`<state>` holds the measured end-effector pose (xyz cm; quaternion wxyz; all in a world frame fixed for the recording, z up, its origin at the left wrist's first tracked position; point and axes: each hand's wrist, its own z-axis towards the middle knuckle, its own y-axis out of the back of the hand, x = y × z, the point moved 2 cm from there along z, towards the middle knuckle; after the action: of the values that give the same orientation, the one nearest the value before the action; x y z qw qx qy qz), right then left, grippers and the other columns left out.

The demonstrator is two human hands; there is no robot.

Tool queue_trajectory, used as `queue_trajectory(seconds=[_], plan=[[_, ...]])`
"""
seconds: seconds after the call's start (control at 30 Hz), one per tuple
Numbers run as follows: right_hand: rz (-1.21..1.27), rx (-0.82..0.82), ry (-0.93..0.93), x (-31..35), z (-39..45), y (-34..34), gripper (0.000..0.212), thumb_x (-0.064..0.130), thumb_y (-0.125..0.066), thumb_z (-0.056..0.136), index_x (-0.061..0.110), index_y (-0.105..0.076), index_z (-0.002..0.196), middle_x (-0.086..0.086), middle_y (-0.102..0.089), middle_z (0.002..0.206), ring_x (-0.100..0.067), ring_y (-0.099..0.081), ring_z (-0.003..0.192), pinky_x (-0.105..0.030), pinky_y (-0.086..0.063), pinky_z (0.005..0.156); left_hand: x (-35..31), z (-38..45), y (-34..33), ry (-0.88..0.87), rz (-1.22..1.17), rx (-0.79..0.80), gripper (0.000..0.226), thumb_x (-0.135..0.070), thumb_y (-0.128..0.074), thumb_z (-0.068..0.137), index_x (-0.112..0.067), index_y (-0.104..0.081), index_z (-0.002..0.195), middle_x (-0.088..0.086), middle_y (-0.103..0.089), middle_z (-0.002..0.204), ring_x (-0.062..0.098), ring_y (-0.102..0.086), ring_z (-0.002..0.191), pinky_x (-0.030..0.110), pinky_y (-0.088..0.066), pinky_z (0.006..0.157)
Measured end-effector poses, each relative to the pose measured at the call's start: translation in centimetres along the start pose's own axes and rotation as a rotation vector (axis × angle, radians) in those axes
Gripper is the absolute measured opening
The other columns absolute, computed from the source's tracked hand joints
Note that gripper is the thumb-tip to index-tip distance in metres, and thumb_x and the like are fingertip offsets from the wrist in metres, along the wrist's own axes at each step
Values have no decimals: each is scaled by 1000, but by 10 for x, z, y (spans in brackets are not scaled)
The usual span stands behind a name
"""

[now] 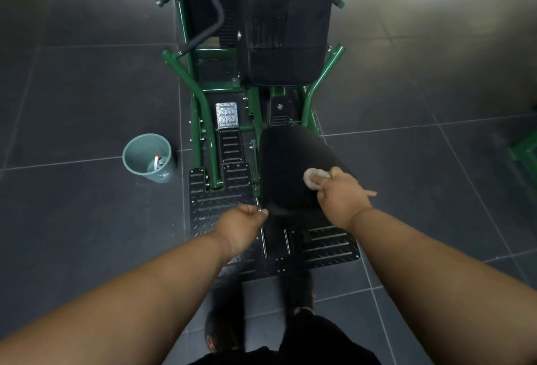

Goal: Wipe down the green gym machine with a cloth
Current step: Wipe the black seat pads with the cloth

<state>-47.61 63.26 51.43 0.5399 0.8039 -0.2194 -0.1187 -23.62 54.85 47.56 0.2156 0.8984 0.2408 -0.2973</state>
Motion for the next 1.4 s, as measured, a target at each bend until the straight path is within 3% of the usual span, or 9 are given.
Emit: queue_trajectory(seconds=[0.17, 0.37, 0.47, 0.63, 0.77, 0.9, 1.13, 1.27, 1.4], plan=[[-57, -97, 429, 55, -13, -14, 44, 30, -52, 94, 31, -59, 137, -10, -57, 111, -31, -58, 95, -43, -42, 82, -22, 15, -7, 43, 9, -129, 64, -67, -39, 101, -17, -71, 125, 7, -73, 123, 31, -67, 116, 47, -49, 110], [40, 3, 728, -9, -6, -24, 60, 28, -64, 90, 34, -54, 149, -8, -55, 122, -30, -53, 110, -50, -47, 95, -28, 34, -30, 215, -14, -266, 85, -75, -25, 94, -13, -68, 134, 14, -67, 136, 36, -62, 127, 48, -44, 115], [132, 1, 649, -67, 1, -12, 60, 24, -58, 92, 37, -52, 151, -7, -57, 128, -30, -52, 119, -47, -47, 102, -36, 34, -39, 216, 28, -316, 62, -52, -34, 111, -5, -62, 139, 20, -63, 142, 41, -58, 131, 48, -44, 114], [228, -49, 444, -112, 6, -17, 50, 22, -47, 90, 32, -66, 135, -2, -56, 118, -26, -52, 105, -42, -52, 96, -43, 32, -52, 292, 47, -452, 59, -57, -41, 106, -15, -60, 143, 14, -62, 144, 37, -57, 132, 40, -42, 110], [31, -137, 659, -94, -26, -19, 55, 33, -52, 80, 28, -68, 133, -2, -63, 110, -25, -56, 95, -44, -56, 84, -49, 25, -56, 314, 98, -517, 53, -56, -42, 105, -23, -62, 142, 13, -62, 143, 40, -58, 128, 43, -45, 111], [128, -27, 607, -110, -1, -10, 56, 30, -44, 94, 35, -53, 150, -1, -54, 117, -23, -51, 106, -41, -48, 100, -75, 16, -67, 248, 281, -640, 52, -54, -49, 101, -31, -57, 147, 14, -51, 145, 42, -46, 134, 49, -40, 115], [591, 187, 381, -114, 120, -21, 44, 27, -47, 102, 62, -62, 123, 4, -51, 116, -19, -62, 107, -36, -51, 105, -81, 10, -89, 254, 283, -589, 66, -58, -54, 99, -38, -37, 160, 9, -44, 154, 39, -42, 141, 47, -37, 118], [619, 255, 277, -103, 192, -24, 31, 38, -67, 95, 27, -61, 124, 8, -58, 115, -20, -62, 112, -34, -49, 99, -71, 14, -85, 232, 265, -575, 69, -60, -55, 99, -39, -35, 162, 5, -44, 153, 35, -43, 140, 47, -42, 116], [739, 264, 178, -114, 242, -68, 63, 55, -84, 62, 24, -49, 104, -4, -71, 113, -25, -69, 99, -45, -51, 92, -71, 15, -84, 233, 260, -578, 69, -59, -57, 98, -39, -36, 161, 2, -42, 154, 33, -43, 141, 47, -43, 116]])
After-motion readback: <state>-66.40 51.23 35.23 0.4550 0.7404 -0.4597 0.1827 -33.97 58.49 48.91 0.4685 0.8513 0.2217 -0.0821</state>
